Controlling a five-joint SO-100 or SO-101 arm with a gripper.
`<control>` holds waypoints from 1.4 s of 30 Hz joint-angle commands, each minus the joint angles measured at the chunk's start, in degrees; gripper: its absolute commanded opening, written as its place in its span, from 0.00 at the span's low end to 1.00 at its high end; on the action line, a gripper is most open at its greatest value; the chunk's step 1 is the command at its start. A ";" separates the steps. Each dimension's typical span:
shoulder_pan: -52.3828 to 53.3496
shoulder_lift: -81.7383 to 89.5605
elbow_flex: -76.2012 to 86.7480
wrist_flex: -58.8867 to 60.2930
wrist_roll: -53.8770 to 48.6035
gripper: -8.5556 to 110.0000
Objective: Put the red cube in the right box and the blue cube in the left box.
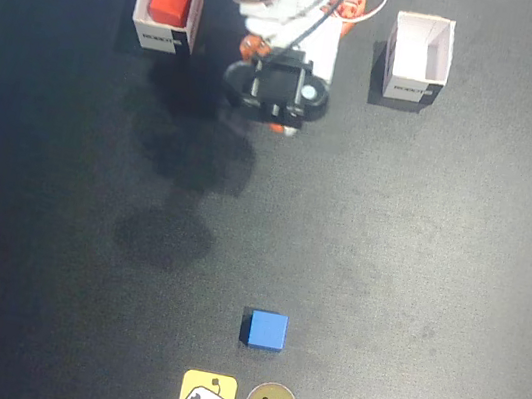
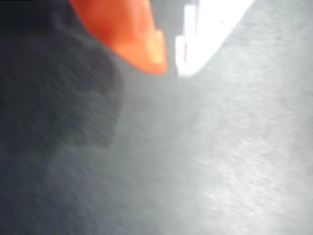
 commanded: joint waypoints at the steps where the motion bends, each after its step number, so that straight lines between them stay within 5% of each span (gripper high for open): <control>1: -1.58 -3.87 -1.41 -3.08 0.44 0.07; 42: -2.72 -67.76 -44.03 -20.13 4.83 0.10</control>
